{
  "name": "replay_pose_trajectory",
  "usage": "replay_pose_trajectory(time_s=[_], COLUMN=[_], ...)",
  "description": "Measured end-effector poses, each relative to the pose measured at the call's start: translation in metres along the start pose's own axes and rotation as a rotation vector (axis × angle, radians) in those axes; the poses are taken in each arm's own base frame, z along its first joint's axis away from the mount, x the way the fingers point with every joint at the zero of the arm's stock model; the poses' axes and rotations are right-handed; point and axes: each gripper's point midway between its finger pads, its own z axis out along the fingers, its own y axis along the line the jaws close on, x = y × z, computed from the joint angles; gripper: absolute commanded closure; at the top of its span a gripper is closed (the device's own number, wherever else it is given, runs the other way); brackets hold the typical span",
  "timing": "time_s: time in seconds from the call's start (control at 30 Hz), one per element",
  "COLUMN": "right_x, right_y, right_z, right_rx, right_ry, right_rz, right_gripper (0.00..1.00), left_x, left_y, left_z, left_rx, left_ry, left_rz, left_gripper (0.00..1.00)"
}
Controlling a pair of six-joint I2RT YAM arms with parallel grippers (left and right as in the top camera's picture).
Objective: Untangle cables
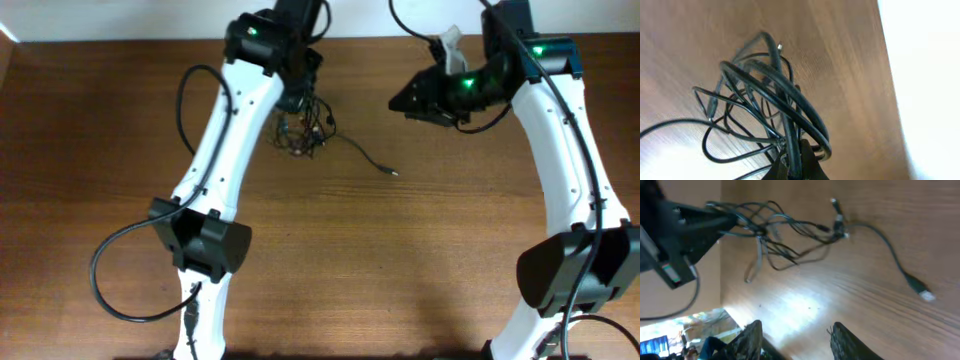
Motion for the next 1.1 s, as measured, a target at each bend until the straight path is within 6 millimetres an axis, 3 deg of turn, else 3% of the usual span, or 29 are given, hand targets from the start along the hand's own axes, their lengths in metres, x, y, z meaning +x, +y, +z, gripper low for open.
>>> replay_pose_trajectory(time_s=[0.1,0.2,0.33,0.57,0.67,0.87,1.1], right_x=[-0.007,-0.011,-0.005,-0.004,-0.005,-0.021,-0.001], right_y=[0.026,0.053,0.068,0.099,0.099,0.094,0.124], right_z=[0.022,0.045,0.077,0.098,0.098,0.082,0.114], right_rx=[-0.009,-0.006,-0.003,-0.065,-0.068,-0.123,-0.088], right_ry=[-0.028,-0.061,-0.043,-0.059,-0.063,-0.086,-0.086], right_rz=[-0.044,-0.113,-0.163,-0.152,-0.113,-0.059,-0.027], right_gripper=[0.54,0.51,0.52,0.56,0.55,0.55,0.62], left_x=[-0.011,-0.017,0.002,0.004,0.000,-0.026,-0.019], left_y=[-0.008,-0.012,-0.019,-0.019,-0.017,-0.002,-0.008], left_z=[-0.001,-0.010,-0.028,-0.029,-0.026,-0.018,-0.023], left_rx=[0.048,0.076,0.096,0.088,0.080,0.034,0.052], left_ry=[0.190,0.393,0.608,0.616,0.589,0.494,0.557], left_rz=[-0.256,-0.380,-0.409,-0.421,-0.431,-0.504,-0.508], left_gripper=[1.00,1.00,1.00,1.00,1.00,1.00,1.00])
